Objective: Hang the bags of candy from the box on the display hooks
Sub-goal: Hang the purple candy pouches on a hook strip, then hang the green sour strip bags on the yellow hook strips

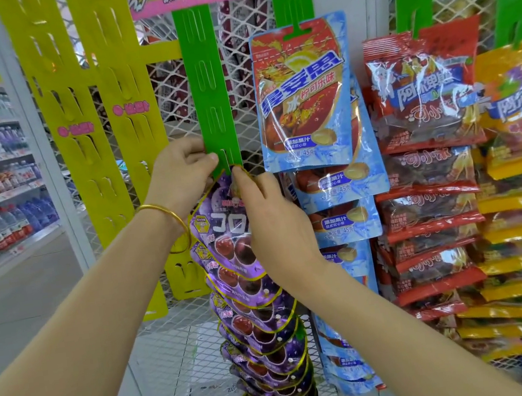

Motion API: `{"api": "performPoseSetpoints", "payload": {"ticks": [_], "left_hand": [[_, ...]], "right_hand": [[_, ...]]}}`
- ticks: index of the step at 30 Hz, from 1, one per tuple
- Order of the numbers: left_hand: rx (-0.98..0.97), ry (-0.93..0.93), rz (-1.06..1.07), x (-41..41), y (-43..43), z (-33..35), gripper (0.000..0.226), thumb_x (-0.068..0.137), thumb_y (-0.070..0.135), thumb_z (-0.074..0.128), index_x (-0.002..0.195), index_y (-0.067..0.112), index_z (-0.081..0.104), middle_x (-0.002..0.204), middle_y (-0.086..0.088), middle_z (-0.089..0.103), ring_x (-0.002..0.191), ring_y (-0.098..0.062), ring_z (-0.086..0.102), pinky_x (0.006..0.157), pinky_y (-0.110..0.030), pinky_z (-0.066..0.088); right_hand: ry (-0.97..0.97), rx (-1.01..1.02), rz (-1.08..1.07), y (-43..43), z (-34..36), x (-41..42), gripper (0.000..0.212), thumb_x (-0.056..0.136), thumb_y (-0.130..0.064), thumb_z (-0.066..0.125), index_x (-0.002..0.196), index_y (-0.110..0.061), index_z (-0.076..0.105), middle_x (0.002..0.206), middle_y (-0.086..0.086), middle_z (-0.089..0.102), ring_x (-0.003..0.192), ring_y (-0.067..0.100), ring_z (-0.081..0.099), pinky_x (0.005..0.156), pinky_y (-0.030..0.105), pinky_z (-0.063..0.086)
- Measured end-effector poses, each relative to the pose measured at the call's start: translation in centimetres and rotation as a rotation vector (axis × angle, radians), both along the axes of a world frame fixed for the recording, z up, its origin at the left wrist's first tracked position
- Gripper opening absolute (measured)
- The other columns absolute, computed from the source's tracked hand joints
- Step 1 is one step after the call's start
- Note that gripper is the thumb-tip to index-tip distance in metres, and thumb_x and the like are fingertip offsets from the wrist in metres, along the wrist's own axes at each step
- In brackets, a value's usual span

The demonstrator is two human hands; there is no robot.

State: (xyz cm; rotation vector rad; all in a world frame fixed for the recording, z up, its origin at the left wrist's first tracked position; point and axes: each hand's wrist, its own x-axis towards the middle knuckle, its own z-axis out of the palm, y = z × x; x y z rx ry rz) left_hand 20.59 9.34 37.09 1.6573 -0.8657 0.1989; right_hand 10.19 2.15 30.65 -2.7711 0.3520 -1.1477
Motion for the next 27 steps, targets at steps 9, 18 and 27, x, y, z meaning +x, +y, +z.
{"api": "performPoseSetpoints", "payload": {"ticks": [9,18,27], "left_hand": [[-0.063,-0.195,0.051,-1.0,0.2,-2.3,0.045,0.082,-0.014,0.047,0.119,0.011,0.054,0.088,0.003,0.06,0.074,0.003,0.055,0.068,-0.007,0.043],[-0.146,-0.305,0.149,-2.5,2.9,-5.9,0.043,0.085,-0.003,0.053,0.122,0.018,0.05,0.123,-0.004,0.05,0.104,0.001,0.053,0.088,-0.016,0.047],[-0.002,0.001,0.194,-5.7,10.6,-20.4,0.042,0.085,-0.009,0.05,0.095,0.031,0.056,0.107,-0.004,0.056,0.086,0.005,0.055,0.069,-0.008,0.045]], "right_hand": [[-0.454,-0.071,0.027,-0.3,-3.5,1.4,0.053,0.08,0.006,0.037,0.131,-0.001,0.048,0.133,0.022,0.046,0.12,0.033,0.042,0.099,0.04,0.042],[-0.528,-0.159,0.095,1.0,-5.7,-0.5,0.052,0.1,-0.006,0.011,0.118,0.006,0.058,0.126,0.023,0.054,0.126,0.034,0.042,0.106,0.041,0.038],[-0.297,-0.002,0.356,3.2,-17.7,-4.4,0.035,0.093,-0.008,0.031,0.115,-0.007,0.058,0.119,0.007,0.049,0.108,0.024,0.05,0.094,0.031,0.041]]}}
